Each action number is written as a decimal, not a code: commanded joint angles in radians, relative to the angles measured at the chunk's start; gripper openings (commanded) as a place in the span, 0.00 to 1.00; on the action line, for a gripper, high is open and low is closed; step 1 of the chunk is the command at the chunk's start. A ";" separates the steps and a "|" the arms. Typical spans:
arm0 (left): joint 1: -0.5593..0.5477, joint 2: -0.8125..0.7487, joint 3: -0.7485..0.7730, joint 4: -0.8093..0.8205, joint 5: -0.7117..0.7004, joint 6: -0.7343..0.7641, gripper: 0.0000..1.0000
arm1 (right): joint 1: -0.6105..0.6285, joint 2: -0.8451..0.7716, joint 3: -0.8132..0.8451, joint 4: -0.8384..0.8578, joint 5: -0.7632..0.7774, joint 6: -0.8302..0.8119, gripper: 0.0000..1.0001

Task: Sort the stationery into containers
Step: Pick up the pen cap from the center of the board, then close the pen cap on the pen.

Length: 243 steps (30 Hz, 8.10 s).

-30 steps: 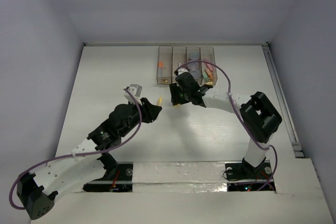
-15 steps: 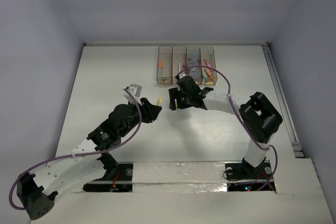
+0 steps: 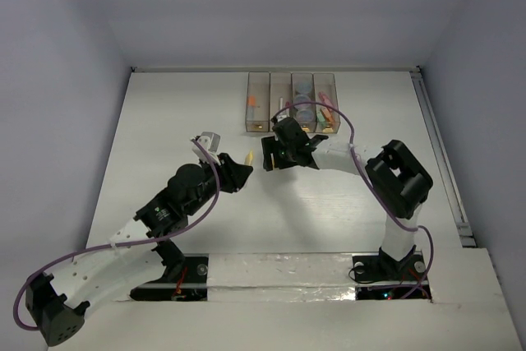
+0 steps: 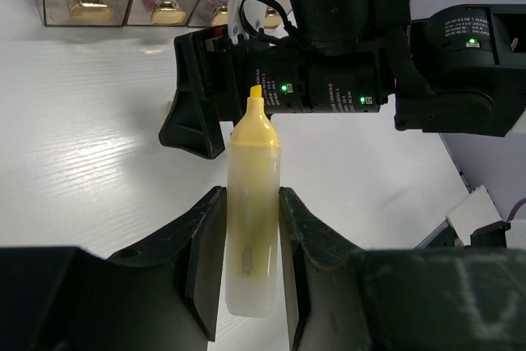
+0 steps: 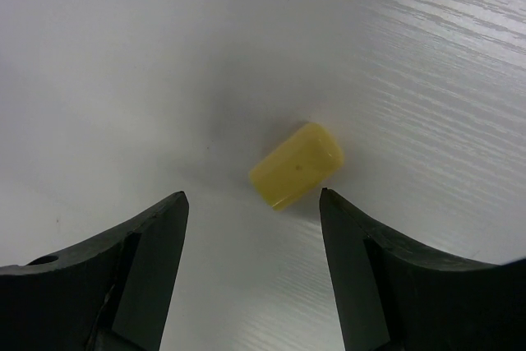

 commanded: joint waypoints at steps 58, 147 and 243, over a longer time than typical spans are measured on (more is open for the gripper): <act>0.004 -0.041 0.036 0.012 -0.025 0.008 0.00 | 0.022 0.181 0.214 -0.169 0.187 -0.196 0.13; 0.111 0.133 -0.060 0.782 0.411 -0.337 0.00 | -0.159 -0.363 -0.325 1.636 -0.597 0.804 0.00; 0.166 0.197 -0.037 1.018 0.349 -0.337 0.00 | -0.071 -0.376 -0.458 1.882 -0.564 0.764 0.00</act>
